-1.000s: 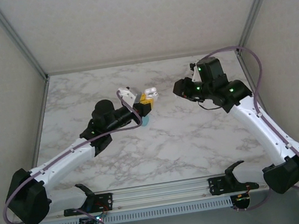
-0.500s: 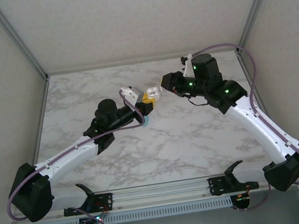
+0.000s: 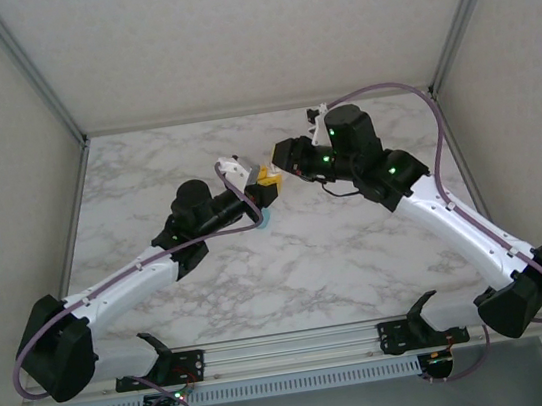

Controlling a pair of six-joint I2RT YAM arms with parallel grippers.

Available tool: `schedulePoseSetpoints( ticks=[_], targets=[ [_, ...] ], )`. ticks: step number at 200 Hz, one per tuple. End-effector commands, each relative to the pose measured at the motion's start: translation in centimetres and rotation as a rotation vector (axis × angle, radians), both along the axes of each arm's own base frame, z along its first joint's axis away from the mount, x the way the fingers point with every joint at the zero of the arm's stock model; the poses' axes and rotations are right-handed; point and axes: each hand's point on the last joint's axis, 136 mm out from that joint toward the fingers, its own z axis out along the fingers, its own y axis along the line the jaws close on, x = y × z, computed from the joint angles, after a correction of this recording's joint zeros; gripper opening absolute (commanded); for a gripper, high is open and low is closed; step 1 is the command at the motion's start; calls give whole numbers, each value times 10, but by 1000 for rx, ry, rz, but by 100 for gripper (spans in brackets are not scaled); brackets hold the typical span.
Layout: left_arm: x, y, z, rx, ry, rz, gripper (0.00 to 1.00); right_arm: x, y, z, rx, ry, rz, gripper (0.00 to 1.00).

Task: Insert the wireless bluetooth earbuds into the charging case

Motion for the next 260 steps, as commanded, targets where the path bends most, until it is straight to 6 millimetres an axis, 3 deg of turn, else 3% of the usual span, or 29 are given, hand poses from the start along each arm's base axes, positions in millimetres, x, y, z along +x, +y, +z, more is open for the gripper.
schedulePoseSetpoints(
  ticks=[1, 181, 260],
  targets=[
    [-1, -2, 23, -59, -41, 3, 0, 3, 1, 6, 6, -30, -24, 31],
    [1, 1, 39, -113, -56, 24, 0, -1, 7, -14, -52, 9, 3, 30],
    [-4, -2, 44, -117, -65, -10, 0, -5, -1, -8, -112, -22, 16, 39]
  ],
)
